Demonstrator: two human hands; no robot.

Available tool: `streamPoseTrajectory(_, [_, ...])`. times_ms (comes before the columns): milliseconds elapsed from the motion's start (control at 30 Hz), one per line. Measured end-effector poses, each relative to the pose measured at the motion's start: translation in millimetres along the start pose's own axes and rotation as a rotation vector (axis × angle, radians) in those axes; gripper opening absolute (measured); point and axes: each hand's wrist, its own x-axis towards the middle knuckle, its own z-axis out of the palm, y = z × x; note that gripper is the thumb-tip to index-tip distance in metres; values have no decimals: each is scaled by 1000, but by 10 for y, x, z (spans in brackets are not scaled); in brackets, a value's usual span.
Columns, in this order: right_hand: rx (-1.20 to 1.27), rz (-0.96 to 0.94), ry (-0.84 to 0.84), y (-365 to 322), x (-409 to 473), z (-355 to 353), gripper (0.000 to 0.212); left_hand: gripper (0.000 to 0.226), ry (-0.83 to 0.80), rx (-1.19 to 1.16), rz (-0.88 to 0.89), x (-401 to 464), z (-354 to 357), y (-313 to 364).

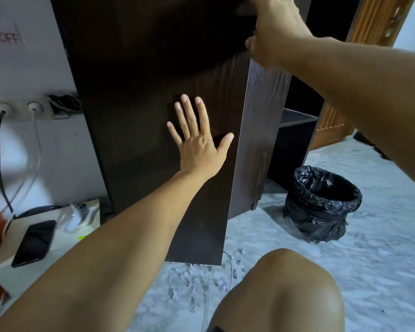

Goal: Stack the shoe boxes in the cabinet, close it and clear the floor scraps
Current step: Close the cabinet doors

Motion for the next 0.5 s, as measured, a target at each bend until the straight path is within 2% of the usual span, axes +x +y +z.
streamPoseTrajectory(500, [65, -41, -1, 72, 56, 179, 56, 96, 24, 18, 10, 37, 65, -32])
